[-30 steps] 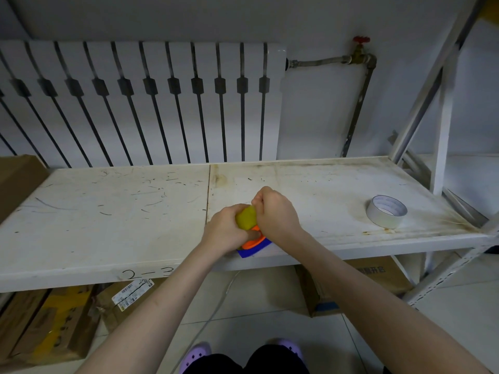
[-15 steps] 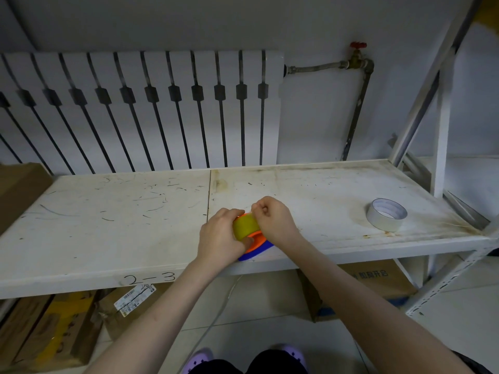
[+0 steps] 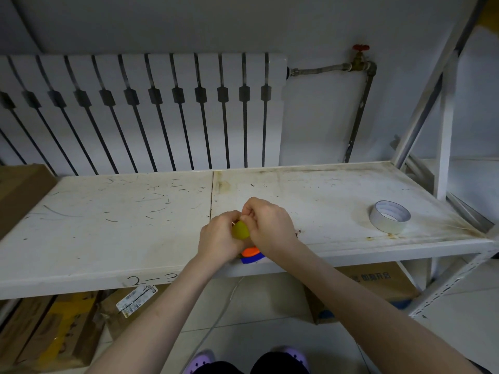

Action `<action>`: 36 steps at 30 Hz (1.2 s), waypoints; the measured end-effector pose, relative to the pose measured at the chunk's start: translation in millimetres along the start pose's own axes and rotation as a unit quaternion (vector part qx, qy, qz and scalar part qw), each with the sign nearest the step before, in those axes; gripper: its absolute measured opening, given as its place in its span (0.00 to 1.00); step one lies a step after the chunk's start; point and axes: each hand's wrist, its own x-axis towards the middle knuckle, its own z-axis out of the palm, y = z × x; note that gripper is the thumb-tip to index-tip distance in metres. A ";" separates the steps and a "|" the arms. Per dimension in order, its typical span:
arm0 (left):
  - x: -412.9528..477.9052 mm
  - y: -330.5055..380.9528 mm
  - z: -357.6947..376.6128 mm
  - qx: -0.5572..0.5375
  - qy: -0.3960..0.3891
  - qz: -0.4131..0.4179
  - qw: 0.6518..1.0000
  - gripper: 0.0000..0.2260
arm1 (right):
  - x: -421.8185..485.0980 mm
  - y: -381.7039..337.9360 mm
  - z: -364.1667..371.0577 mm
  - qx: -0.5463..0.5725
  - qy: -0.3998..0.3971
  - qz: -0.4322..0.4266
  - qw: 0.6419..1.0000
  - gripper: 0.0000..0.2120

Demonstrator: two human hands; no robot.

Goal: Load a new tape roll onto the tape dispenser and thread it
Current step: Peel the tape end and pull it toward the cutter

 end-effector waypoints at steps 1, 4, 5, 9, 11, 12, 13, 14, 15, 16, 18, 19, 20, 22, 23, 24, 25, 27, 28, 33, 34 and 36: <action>0.6 0.8 -1.1 0.001 -0.006 0.000 1.000 0.11 | -1.0 0.3 -0.6 0.012 0.006 -0.001 1.000 0.04; 1.8 2.1 -3.4 -0.001 -0.025 -0.001 1.000 0.15 | -3.3 4.6 -0.1 0.057 0.022 0.013 0.998 0.03; 2.4 1.8 -3.7 0.002 -0.027 0.000 1.000 0.17 | -3.2 7.0 1.0 0.073 0.025 0.026 0.997 0.02; 3.0 0.7 -3.9 0.037 -0.032 0.009 0.999 0.26 | 5.1 24.3 2.1 0.173 0.029 0.154 0.973 0.02; 3.0 0.4 -4.3 0.052 -0.031 0.018 0.998 0.26 | 9.1 35.2 2.4 0.212 0.041 0.206 0.954 0.02; 3.6 0.2 -4.1 0.061 -0.032 0.020 0.997 0.26 | 9.9 39.5 2.5 0.224 0.048 0.225 0.947 0.04; 3.9 0.5 -4.6 0.069 -0.032 0.022 0.997 0.26 | 10.1 43.1 2.9 0.233 0.055 0.240 0.941 0.05; 4.6 1.1 -5.1 0.077 -0.034 0.023 0.996 0.26 | 9.6 45.7 3.1 0.238 0.058 0.253 0.936 0.06; 5.0 1.7 -5.6 0.083 -0.036 0.023 0.996 0.27 | 8.7 47.9 3.5 0.242 0.059 0.262 0.932 0.06; 5.0 2.5 -6.1 0.085 -0.038 0.024 0.995 0.27 | 7.7 50.0 4.2 0.246 0.059 0.271 0.929 0.06; 5.4 3.6 -5.8 0.087 -0.038 0.024 0.995 0.27 | 6.4 54.5 6.0 0.260 0.055 0.294 0.918 0.07; 5.3 4.0 -5.4 0.086 -0.038 0.023 0.995 0.27 | 6.2 56.1 6.8 0.269 0.048 0.307 0.912 0.08; 5.3 4.1 -4.7 0.085 -0.039 0.020 0.995 0.27 | 6.0 56.9 6.8 0.277 0.039 0.318 0.906 0.08; 5.5 2.9 -3.8 0.085 -0.039 0.018 0.995 0.27 | 5.7 57.9 6.4 0.280 0.028 0.318 0.905 0.07; 5.2 2.1 -3.6 0.088 -0.036 0.020 0.995 0.27 | 5.9 57.4 4.8 0.259 0.031 0.298 0.918 0.06; 4.6 1.3 -3.2 0.093 -0.031 0.026 0.995 0.28 | 5.7 55.6 1.9 0.220 0.038 0.266 0.938 0.04; 3.7 0.9 -2.5 0.099 -0.023 0.034 0.994 0.29 | 5.5 53.0 -1.4 0.172 0.049 0.225 0.958 0.02; 0.3 2.6 -0.4 0.107 -0.008 0.050 0.993 0.31 | 5.2 46.0 -8.2 0.082 0.061 0.131 0.986 0.02; -1.5 4.2 1.5 0.106 0.001 0.052 0.993 0.31 | 5.5 42.4 -10.6 0.046 0.057 0.088 0.993 0.02; -2.3 11.2 4.6 0.062 0.045 0.027 0.997 0.21 | 10.5 34.6 -15.7 0.013 0.019 0.054 0.998 0.03; -1.7 12.2 3.4 0.045 0.042 0.015 0.998 0.20 | 10.8 32.3 -16.3 0.016 0.016 0.054 0.998 0.03; -1.1 15.5 0.3 0.016 0.026 -0.012 0.999 0.18 | 9.5 22.1 -15.5 0.021 0.017 0.035 0.999 0.04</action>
